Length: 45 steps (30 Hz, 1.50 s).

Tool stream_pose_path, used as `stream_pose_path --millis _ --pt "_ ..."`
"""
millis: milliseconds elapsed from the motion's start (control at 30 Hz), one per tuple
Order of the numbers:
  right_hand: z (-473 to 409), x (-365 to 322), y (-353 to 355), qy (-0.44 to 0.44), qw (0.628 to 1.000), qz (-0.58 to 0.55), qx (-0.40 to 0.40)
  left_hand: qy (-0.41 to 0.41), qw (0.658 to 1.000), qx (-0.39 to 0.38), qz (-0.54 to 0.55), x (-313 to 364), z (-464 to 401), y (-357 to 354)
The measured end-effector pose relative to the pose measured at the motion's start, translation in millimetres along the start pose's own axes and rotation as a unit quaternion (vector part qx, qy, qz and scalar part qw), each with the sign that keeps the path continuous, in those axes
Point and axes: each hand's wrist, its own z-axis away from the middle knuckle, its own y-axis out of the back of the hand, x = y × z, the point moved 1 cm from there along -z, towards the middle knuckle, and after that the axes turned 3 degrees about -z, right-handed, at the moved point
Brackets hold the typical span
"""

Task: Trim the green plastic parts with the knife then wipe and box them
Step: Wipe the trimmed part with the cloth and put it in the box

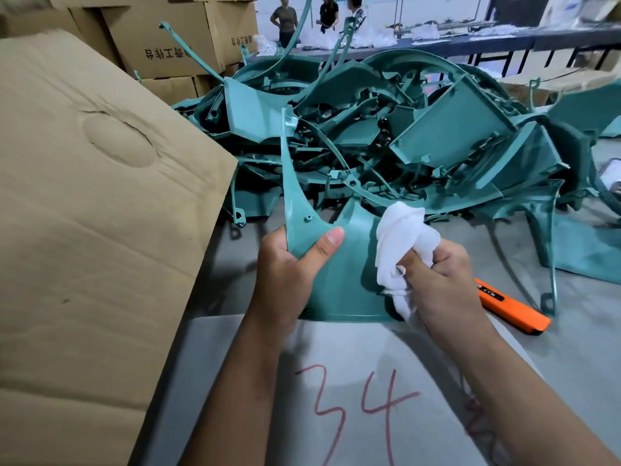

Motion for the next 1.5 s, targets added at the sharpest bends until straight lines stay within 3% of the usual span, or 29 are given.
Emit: stream_pose_path --millis 267,333,400,500,600,700,800,833,900,967,1000,1100,1200,1300,1500 --pt "-0.4 9.6 -7.5 -0.077 0.989 -0.087 0.096 0.005 0.993 0.087 0.077 1.2 4.7 -17.3" --pt "2.7 12.1 -13.3 -0.108 0.964 -0.204 0.131 0.011 0.991 0.099 0.095 0.4 5.4 -23.0" --pt "2.2 16.4 -14.2 -0.143 0.915 -0.322 0.197 0.027 0.984 0.128 0.117 -0.1 5.4 -27.1" --pt "-5.2 17.5 -2.7 -0.166 0.893 -0.320 0.270 0.034 0.970 0.167 0.175 0.8 0.9 -28.2" --pt "-6.7 18.4 -2.5 -0.186 0.911 -0.297 0.217 0.016 0.970 0.159 0.184 2.0 -0.4 -31.2" --pt "-1.4 16.0 -12.0 -0.148 0.950 -0.216 0.168 0.033 0.978 0.114 0.172 -3.1 3.2 -37.3" --pt "-1.8 7.8 -7.9 -0.128 0.954 -0.190 0.192 0.082 0.979 0.066 0.174 -10.8 4.3 -40.1" --pt "-3.4 7.3 -0.1 -0.117 0.949 -0.212 0.199 0.092 0.981 0.027 0.171 -12.3 4.3 -38.9" --pt "-8.9 9.0 10.0 -0.136 0.939 -0.234 0.213 0.093 0.974 -0.121 0.170 -12.4 7.2 -34.3" --pt "-11.0 12.7 16.4 -0.170 0.944 -0.183 0.216 0.093 0.931 -0.270 0.226 -10.7 11.2 -28.7" --pt "-8.4 14.2 23.2 -0.167 0.950 -0.158 0.213 0.108 0.915 -0.299 0.248 -9.6 11.6 -26.7" --pt "-13.2 8.4 33.5 -0.214 0.955 -0.127 0.158 0.193 0.927 -0.224 0.231 -7.2 3.4 -25.1" --pt "-16.2 -0.1 40.9 -0.235 0.969 0.013 0.071 0.260 0.927 -0.186 0.195 -1.4 0.6 -22.2" --pt "-14.6 0.4 35.5 -0.271 0.960 0.057 -0.040 0.256 0.930 -0.212 0.156 -0.9 7.9 -19.2" --pt "-14.5 -1.5 41.4 -0.249 0.964 0.050 -0.080 0.204 0.950 -0.202 0.125 2.3 8.1 -25.0"
